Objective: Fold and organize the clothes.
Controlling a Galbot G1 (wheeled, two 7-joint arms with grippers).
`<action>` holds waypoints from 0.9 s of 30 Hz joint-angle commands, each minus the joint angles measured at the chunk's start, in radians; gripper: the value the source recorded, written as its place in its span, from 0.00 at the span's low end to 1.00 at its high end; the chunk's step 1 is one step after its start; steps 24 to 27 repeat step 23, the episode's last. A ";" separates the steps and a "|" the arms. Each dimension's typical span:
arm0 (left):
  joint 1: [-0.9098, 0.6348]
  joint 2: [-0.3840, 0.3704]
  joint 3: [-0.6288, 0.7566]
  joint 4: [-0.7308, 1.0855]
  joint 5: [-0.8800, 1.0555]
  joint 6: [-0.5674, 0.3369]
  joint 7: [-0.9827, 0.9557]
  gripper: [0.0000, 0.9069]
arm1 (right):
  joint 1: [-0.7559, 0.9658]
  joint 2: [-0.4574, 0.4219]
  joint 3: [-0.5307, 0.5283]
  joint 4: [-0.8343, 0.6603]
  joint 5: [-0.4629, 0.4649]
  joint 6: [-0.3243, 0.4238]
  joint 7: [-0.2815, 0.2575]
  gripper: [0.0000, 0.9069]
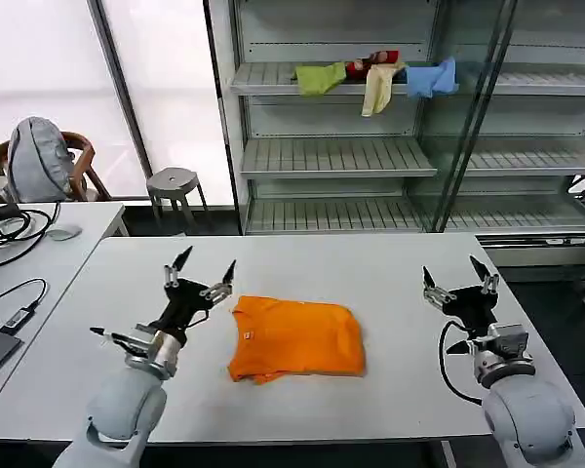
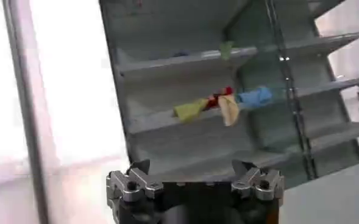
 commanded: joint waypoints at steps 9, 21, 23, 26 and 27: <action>0.132 0.005 -0.165 -0.019 0.270 -0.100 -0.100 1.00 | 0.047 0.013 -0.086 -0.116 -0.108 0.135 -0.027 1.00; 0.152 0.009 -0.155 -0.006 0.264 -0.218 -0.121 1.00 | 0.034 0.100 -0.131 -0.193 -0.277 0.250 -0.039 1.00; 0.146 0.008 -0.154 0.003 0.269 -0.230 -0.120 1.00 | 0.036 0.096 -0.128 -0.209 -0.290 0.274 -0.038 1.00; 0.146 0.008 -0.154 0.003 0.269 -0.230 -0.120 1.00 | 0.036 0.096 -0.128 -0.209 -0.290 0.274 -0.038 1.00; 0.146 0.008 -0.154 0.003 0.269 -0.230 -0.120 1.00 | 0.036 0.096 -0.128 -0.209 -0.290 0.274 -0.038 1.00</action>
